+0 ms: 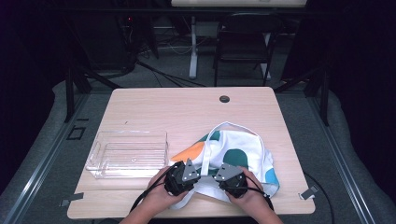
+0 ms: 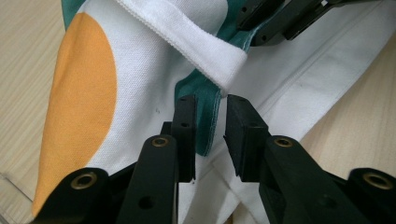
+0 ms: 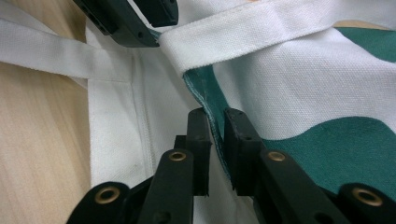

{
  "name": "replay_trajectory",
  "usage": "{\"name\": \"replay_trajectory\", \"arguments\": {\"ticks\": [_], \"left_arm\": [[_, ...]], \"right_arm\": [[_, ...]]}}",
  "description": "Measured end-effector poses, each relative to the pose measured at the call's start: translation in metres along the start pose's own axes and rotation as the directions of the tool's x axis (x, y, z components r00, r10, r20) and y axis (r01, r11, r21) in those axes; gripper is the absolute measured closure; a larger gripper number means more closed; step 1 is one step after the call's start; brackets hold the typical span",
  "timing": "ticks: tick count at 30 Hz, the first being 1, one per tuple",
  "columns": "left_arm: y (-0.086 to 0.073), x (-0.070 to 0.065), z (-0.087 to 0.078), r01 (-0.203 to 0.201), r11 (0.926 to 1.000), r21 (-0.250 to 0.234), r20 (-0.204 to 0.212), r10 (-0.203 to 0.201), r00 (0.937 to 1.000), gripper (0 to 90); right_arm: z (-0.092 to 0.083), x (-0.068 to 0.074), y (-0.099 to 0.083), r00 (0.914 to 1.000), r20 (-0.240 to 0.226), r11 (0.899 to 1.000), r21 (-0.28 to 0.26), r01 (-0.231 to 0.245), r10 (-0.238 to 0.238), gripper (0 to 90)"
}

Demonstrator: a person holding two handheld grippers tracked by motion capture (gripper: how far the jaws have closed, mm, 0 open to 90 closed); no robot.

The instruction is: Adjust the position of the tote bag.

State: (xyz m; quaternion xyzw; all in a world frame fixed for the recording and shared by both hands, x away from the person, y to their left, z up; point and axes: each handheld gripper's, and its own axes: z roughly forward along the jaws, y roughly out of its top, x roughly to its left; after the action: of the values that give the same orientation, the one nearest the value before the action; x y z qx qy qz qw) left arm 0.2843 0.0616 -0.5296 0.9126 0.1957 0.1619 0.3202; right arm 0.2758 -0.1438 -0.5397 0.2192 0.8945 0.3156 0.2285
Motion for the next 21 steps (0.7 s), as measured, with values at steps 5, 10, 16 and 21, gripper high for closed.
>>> {"name": "replay_trajectory", "arguments": {"ticks": [5,10,16,21], "left_arm": [[-0.0012,-0.0004,0.0002,0.004,1.0,0.003,-0.01,-0.004,0.9999,67.1],[-0.0012,-0.0002,0.0005,0.006,1.0,0.004,-0.013,-0.006,0.9999,65.3],[-0.0004,0.0004,0.0012,0.003,1.0,0.003,-0.024,-0.003,0.9997,65.3],[0.0029,0.0008,0.0036,-0.03,0.9995,0.009,-0.052,0.03,0.9982,64.5]], "right_arm": [[-0.0016,-0.0005,0.0005,1.0,0.0,1.0,-0.019,-0.006,0.006,86.8],[-0.0041,-0.0009,0.0021,0.9999,0.008,1.0,-0.019,-0.008,0.008,87.9],[-0.0053,-0.0011,0.003,1.0,0.008,1.0,-0.024,-0.003,0.003,88.1],[-0.0076,-0.0015,0.0042,0.9999,0.005,0.999,-0.038,-0.009,0.009,88.2]]}}
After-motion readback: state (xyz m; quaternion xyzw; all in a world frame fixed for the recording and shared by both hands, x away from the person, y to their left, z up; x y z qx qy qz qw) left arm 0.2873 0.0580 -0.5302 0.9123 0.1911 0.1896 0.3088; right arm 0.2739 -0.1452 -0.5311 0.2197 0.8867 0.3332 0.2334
